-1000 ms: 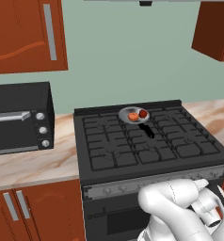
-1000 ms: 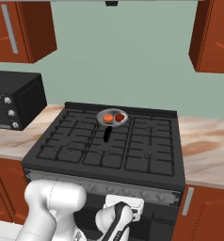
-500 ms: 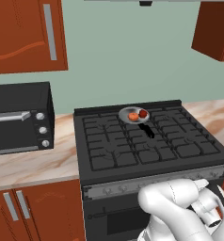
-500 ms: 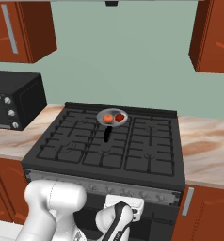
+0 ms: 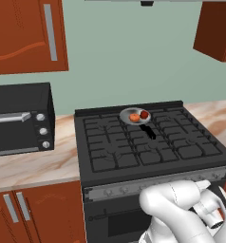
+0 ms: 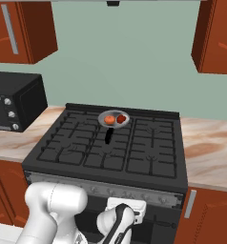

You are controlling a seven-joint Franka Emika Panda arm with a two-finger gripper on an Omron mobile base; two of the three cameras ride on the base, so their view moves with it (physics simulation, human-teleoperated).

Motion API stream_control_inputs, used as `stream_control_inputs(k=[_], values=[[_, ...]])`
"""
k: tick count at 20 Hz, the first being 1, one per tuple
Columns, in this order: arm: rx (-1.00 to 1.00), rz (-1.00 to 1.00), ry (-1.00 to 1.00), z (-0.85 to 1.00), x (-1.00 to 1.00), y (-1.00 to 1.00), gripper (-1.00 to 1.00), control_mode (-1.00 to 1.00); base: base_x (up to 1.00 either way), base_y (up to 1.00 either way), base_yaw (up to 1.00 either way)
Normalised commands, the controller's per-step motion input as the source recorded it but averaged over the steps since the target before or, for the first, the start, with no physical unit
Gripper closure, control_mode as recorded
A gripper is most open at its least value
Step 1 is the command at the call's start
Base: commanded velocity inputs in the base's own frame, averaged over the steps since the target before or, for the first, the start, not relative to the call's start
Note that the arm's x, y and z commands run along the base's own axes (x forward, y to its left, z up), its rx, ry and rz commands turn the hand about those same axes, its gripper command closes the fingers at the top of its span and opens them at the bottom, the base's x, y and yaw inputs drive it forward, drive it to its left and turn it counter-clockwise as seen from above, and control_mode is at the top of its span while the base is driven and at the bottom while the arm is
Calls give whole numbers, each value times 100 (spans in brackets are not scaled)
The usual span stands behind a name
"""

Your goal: Put the bell pepper and squash in the pan. Then turn on the rear center burner and set the heat to medium.

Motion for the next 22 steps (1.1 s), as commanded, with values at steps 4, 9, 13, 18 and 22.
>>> stream_control_inputs(k=[4, 9, 13, 18, 22], values=[[-13, 0, 0, 0, 0, 0, 100, -100, 0, 0, 0], [-18, 3, 0, 0, 0, 0, 100, -100, 0, 0, 0], [-21, 4, 0, 0, 0, 0, 100, -100, 0, 0, 0], [-22, 4, 0, 0, 0, 0, 100, -100, 0, 0, 0], [-21, 1, 0, 0, 0, 4, 100, -100, 0, 0, 0]])
